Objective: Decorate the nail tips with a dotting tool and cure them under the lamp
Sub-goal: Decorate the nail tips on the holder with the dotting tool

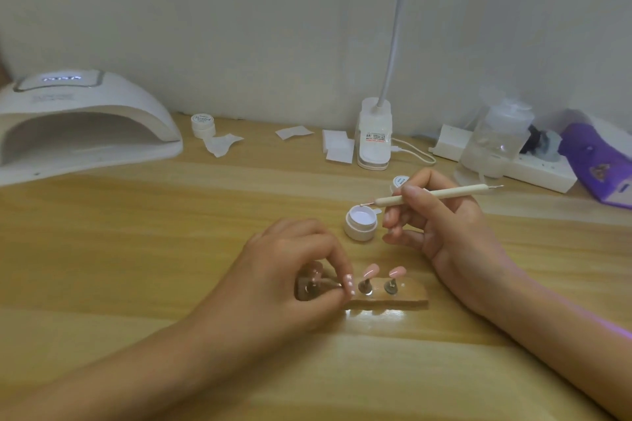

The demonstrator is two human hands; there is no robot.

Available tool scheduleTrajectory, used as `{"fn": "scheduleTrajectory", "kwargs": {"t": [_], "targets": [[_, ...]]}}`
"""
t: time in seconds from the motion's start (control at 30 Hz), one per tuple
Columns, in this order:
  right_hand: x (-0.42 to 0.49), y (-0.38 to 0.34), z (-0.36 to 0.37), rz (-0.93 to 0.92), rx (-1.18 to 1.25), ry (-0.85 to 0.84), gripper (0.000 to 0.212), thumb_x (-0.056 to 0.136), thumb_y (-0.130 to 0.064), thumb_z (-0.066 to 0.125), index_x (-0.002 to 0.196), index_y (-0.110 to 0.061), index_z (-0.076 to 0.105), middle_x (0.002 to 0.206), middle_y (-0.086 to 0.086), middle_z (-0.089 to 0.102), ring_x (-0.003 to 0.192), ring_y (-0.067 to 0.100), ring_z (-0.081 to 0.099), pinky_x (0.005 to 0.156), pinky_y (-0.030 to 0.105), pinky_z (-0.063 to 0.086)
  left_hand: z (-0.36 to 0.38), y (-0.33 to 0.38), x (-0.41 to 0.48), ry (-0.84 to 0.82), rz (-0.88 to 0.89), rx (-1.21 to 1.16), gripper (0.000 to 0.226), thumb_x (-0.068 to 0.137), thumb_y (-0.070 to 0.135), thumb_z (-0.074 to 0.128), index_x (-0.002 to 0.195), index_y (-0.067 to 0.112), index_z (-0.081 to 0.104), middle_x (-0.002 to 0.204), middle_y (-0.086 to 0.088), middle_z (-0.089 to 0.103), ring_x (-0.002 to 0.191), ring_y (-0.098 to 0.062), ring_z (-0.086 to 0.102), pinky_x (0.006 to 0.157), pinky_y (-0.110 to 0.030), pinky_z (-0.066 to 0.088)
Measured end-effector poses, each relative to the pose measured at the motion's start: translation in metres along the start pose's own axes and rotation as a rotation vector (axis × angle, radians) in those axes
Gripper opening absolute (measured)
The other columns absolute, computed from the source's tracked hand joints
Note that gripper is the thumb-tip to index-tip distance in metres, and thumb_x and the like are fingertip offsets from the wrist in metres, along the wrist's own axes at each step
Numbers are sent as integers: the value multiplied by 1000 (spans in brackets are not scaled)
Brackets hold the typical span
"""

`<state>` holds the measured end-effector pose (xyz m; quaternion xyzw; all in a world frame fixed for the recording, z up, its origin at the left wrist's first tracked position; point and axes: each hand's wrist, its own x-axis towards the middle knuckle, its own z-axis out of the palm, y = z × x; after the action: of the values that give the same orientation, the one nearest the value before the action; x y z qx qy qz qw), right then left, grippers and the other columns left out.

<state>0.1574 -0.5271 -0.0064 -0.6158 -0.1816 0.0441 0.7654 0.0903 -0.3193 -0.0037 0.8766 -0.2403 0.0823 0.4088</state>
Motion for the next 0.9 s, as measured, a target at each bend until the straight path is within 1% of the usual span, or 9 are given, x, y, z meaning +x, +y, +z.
{"fn": "scheduleTrajectory", "kwargs": {"t": [0.13,0.27,0.47,0.57,0.6,0.67,0.73,0.83,0.9], "targets": [[1,0,1,-1,-5,-9,15,86,-24,61,71,-22,61,67,7,66,62,15,61,59,24,53,-1,-5,2,-10,-85,-112,24,80,13,76,71,32,64,77,6,60,72,-9,52,67,-16,40],[1,0,1,2,-3,-14,16,86,-24,61,70,-23,62,68,7,65,62,15,62,59,25,53,-2,-6,2,-37,-101,-128,22,79,14,74,71,32,65,75,8,59,69,-7,52,64,-12,38],[0,0,0,12,1,-19,15,86,-26,62,71,-24,62,68,7,65,64,14,62,60,25,53,-2,-4,6,-54,-106,-86,18,77,16,76,74,30,66,77,7,61,71,-10,54,64,-16,41],[1,0,0,18,9,-15,15,87,-25,61,73,-22,60,69,6,66,64,14,62,60,25,53,1,-1,10,-98,-146,-65,18,74,22,76,85,33,67,76,18,61,69,-4,53,65,-16,37],[1,0,0,20,15,-12,14,87,-24,61,74,-21,59,69,6,66,63,14,62,60,26,53,4,0,12,-101,-143,-60,17,73,28,76,86,35,67,75,22,60,68,-1,53,67,-17,36],[1,0,-1,22,27,-6,13,88,-24,60,76,-18,57,69,6,66,62,14,62,60,26,53,8,2,14,-83,-127,-73,14,71,37,71,84,33,68,73,20,60,67,-1,55,73,-27,38],[0,0,-1,23,34,-6,13,88,-23,59,78,-16,56,68,6,66,61,14,62,60,26,53,11,2,14,-66,-112,-108,10,73,36,72,81,30,69,70,17,61,65,-4,57,73,-32,45],[0,0,-1,24,45,-1,13,88,-23,59,78,-16,56,68,5,66,59,14,61,60,26,53,12,-1,14,-54,-65,-72,9,80,29,76,77,31,68,73,17,63,68,-7,57,67,-25,38],[0,-1,-1,13,52,19,15,88,-23,59,74,-19,57,68,5,66,60,13,61,59,25,53,12,-2,13,-40,-12,19,7,82,38,68,78,34,64,79,19,62,76,-7,58,70,-27,34]]}}
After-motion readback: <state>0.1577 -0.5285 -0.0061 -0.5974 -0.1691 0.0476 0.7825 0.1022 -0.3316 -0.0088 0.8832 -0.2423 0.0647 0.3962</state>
